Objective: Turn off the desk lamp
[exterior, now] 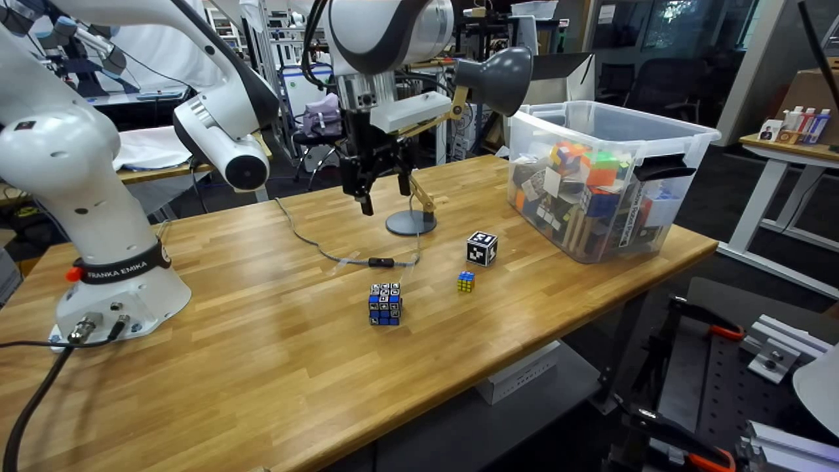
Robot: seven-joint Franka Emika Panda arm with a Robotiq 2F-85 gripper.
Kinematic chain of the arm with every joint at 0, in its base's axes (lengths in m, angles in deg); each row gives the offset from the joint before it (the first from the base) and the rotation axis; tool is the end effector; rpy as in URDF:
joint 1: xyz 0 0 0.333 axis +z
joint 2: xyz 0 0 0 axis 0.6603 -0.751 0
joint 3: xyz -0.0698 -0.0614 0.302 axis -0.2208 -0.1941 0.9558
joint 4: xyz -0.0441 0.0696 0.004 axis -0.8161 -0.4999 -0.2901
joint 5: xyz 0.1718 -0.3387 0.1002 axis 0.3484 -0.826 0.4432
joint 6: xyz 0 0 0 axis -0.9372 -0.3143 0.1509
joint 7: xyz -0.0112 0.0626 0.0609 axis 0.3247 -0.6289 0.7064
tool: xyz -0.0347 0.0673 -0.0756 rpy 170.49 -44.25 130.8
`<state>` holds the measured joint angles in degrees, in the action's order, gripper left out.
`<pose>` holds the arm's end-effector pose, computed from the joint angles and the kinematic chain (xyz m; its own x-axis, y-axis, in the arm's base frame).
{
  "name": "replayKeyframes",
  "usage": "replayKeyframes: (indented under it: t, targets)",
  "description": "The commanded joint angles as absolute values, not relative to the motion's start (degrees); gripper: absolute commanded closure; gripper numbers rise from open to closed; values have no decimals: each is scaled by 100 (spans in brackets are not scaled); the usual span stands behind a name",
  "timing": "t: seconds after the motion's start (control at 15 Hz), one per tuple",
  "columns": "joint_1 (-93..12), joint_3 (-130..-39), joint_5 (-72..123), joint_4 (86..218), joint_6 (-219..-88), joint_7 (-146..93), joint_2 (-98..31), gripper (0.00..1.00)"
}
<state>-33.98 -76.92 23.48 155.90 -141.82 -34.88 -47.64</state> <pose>0.6577 0.1198 0.2863 0.9982 0.0079 -0.0597 0.0111 -0.9985 0.0534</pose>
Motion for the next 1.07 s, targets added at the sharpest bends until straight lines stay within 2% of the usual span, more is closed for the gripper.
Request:
replayKeyframes:
  t: [0.0, 0.53, 1.0]
  targets:
    - [-3375, -7756, 2453, 15525, -14242, -3398, -4821, 0]
    - [-3468, -7868, 2243, 14886, -14448, -2563, -5526, 0]
    - [-3432, -8004, 2137, 13612, -14057, -2135, -6600, 0]
